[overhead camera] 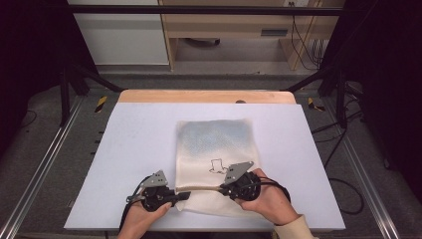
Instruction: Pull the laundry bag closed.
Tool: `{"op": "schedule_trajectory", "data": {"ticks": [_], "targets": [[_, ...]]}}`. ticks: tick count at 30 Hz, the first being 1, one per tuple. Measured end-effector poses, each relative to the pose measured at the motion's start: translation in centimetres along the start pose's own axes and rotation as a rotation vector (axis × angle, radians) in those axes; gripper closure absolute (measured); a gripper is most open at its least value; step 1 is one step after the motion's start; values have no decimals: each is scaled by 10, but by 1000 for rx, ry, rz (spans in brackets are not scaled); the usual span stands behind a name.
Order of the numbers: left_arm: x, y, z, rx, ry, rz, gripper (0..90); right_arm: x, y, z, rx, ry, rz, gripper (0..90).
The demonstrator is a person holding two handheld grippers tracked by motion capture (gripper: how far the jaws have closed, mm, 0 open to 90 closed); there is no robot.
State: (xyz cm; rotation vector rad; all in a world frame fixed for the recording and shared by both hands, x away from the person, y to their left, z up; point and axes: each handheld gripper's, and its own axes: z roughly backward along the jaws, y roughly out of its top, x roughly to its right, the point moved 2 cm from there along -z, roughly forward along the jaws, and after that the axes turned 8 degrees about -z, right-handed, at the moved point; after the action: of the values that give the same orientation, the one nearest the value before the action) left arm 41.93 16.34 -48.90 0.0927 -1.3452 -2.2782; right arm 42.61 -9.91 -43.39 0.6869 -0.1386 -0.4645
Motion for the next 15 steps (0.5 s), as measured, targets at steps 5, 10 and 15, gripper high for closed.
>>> {"op": "schedule_trajectory", "data": {"ticks": [5,10,15], "targets": [[0,0,0,3,0,0,867,0,0,0,3,1,0,823],[0,0,0,3,0,1,867,2,-2,2,3,-4,-6,823],[0,0,0,3,1,0,867,2,-3,4,5,-8,-8,823]]}}
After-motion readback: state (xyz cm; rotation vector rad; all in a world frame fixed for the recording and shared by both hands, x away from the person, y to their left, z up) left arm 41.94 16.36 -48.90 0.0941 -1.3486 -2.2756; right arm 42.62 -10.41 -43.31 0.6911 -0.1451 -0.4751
